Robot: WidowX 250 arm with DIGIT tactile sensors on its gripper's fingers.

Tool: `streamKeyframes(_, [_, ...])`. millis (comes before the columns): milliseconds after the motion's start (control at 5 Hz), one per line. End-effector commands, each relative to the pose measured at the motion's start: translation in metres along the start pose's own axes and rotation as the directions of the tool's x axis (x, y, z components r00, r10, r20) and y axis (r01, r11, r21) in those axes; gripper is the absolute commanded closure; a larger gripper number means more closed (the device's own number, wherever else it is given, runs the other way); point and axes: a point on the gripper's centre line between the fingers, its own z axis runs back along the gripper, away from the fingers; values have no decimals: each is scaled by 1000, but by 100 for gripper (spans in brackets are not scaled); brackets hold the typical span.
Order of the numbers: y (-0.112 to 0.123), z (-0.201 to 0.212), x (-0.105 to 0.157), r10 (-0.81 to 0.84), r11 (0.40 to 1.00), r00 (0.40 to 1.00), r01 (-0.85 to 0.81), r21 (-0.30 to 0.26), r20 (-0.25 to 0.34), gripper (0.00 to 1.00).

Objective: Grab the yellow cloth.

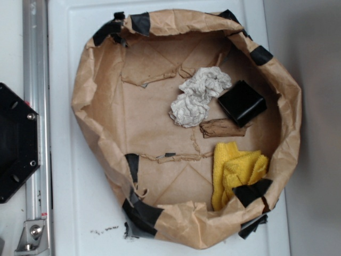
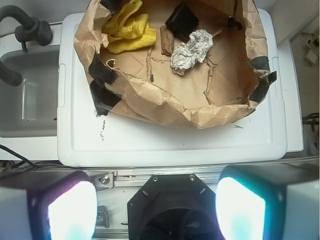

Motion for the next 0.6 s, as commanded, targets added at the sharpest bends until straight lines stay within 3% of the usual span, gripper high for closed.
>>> streamKeyframes(0, [0,0,0,0,1000,1000,0,0,0,0])
streamKeyframes(400, [23,-45,86,-133,987,987,123,105,92,0])
